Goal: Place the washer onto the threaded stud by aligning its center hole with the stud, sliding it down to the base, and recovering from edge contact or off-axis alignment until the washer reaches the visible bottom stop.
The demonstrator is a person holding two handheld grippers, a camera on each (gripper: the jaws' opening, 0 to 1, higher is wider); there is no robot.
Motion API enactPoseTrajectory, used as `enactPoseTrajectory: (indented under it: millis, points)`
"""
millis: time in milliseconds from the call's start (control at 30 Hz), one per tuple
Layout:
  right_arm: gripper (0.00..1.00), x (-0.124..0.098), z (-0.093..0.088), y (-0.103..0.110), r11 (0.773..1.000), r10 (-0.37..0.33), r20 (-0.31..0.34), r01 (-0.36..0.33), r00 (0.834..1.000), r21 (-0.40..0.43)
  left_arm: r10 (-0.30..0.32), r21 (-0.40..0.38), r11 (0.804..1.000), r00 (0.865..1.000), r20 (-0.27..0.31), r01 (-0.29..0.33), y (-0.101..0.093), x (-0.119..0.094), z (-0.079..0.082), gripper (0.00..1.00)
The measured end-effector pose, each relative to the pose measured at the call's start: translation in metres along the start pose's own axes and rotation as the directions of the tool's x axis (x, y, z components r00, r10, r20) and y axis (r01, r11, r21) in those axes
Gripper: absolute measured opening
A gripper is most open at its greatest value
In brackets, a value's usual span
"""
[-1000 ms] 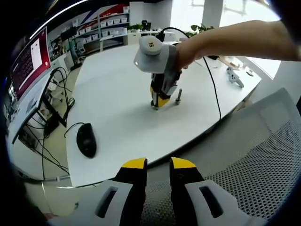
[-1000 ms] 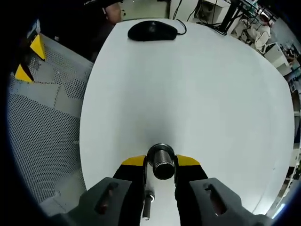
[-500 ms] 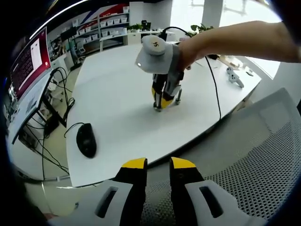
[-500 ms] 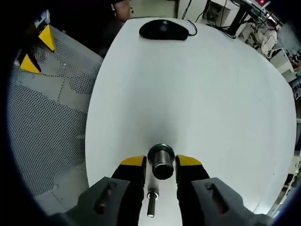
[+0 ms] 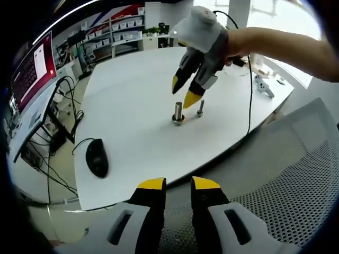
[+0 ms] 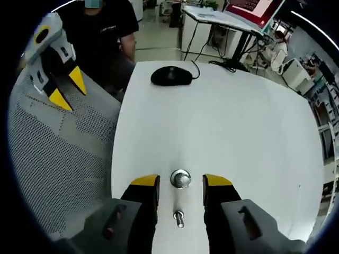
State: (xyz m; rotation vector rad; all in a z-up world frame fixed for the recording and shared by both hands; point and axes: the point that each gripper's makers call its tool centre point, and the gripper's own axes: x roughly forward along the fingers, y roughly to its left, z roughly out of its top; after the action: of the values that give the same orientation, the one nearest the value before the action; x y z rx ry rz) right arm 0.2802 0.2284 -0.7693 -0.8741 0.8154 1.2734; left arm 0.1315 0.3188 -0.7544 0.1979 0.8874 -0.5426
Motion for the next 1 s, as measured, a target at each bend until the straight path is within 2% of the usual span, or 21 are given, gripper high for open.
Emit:
enactPoseTrajectory:
  millis: [167, 333, 433, 500, 533, 600, 733, 767, 867, 933, 1000]
  points:
    - [0.34, -0.034, 0.012, 0.010, 0.998, -0.046, 0.110, 0.040, 0.993, 0.057, 0.001, 0.002, 1.000, 1.000, 0.003, -0.001, 0.000, 0.000, 0.000, 0.16]
    - [0.34, -0.075, 0.025, 0.016, 0.984, -0.108, 0.247, 0.068, 0.963, 0.165, 0.001, 0.002, 1.000, 1.000, 0.004, -0.001, 0.001, -0.001, 0.000, 0.17]
    - [0.34, -0.107, 0.034, 0.016, 0.953, -0.182, 0.356, 0.076, 0.917, 0.292, 0.005, 0.003, 1.000, 1.000, 0.008, -0.005, -0.001, -0.002, 0.001, 0.17]
    - [0.34, -0.123, 0.030, 0.017, 0.940, -0.215, 0.389, 0.082, 0.896, 0.330, 0.006, 0.002, 1.000, 1.000, 0.009, -0.006, -0.003, -0.003, 0.002, 0.17]
    - [0.34, -0.126, 0.029, 0.017, 0.938, -0.223, 0.392, 0.086, 0.893, 0.337, 0.006, 0.001, 1.000, 1.000, 0.011, -0.006, -0.003, -0.003, 0.003, 0.17]
    - [0.34, -0.139, 0.023, 0.015, 0.923, -0.267, 0.403, 0.111, 0.875, 0.370, 0.005, 0.001, 1.000, 1.000, 0.015, -0.006, -0.003, -0.003, 0.003, 0.17]
    - [0.34, -0.167, 0.011, 0.016, 0.876, -0.348, 0.448, 0.115, 0.823, 0.469, 0.005, 0.004, 1.000, 1.000, 0.015, -0.005, -0.004, -0.003, 0.004, 0.17]
    - [0.34, -0.173, 0.007, 0.015, 0.862, -0.376, 0.452, 0.126, 0.809, 0.490, 0.006, 0.003, 1.000, 1.000, 0.016, -0.006, -0.004, -0.003, 0.004, 0.17]
    - [0.38, -0.197, -0.008, 0.010, 0.809, -0.476, 0.470, 0.161, 0.743, 0.565, 0.007, 0.004, 1.000, 1.000, 0.017, -0.007, -0.004, -0.003, 0.004, 0.17]
    - [0.40, -0.202, -0.018, 0.012, 0.780, -0.494, 0.472, 0.132, 0.730, 0.612, 0.008, 0.004, 1.000, 1.000, 0.018, -0.008, -0.003, -0.003, 0.004, 0.17]
    - [0.41, -0.207, -0.027, 0.012, 0.759, -0.524, 0.467, 0.142, 0.713, 0.636, 0.009, 0.005, 1.000, 1.000, 0.018, -0.009, -0.003, -0.003, 0.004, 0.17]
